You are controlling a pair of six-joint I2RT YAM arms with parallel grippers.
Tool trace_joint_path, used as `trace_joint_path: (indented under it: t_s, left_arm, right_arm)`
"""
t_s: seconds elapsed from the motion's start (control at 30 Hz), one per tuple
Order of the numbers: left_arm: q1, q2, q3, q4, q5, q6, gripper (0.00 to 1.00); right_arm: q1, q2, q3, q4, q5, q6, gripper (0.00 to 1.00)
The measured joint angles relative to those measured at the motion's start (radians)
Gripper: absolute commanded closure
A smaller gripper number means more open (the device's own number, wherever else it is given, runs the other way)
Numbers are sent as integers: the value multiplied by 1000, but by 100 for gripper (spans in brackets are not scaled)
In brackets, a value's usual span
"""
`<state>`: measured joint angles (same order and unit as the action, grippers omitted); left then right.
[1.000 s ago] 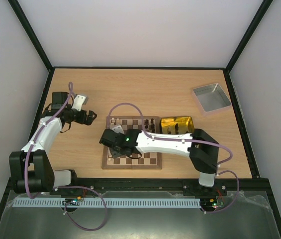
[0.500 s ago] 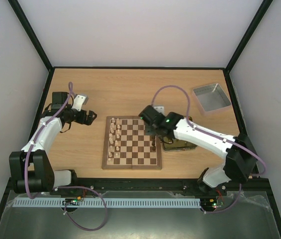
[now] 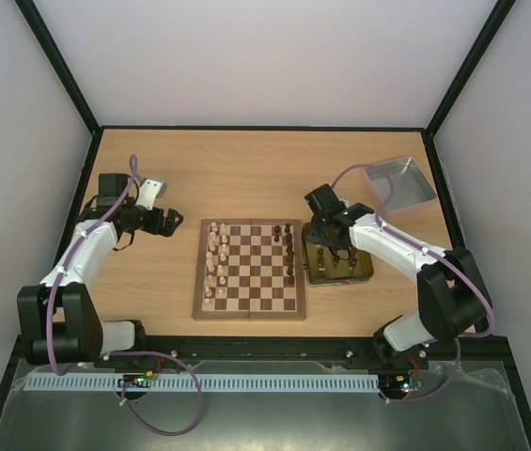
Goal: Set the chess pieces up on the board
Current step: Pick up the chess piece from the storage box.
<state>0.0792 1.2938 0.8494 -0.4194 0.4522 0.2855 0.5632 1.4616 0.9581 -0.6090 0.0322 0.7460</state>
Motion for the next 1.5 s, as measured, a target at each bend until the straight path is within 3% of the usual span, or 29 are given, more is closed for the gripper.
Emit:
trace_joint_path:
  t_s: [0.17,0.73,1.5]
  left_arm:
    - [0,0,0,0,0,0,0]
    - [0,12,0,-5,3,2,0]
    - [0,17,0,-6,15,2,0]
  right_arm:
    - [-5,50,0,36,-26,-23,72]
    - [-98,139,0,63,-149,-74,73]
    - [-97,178,0,73,-152,-96,88]
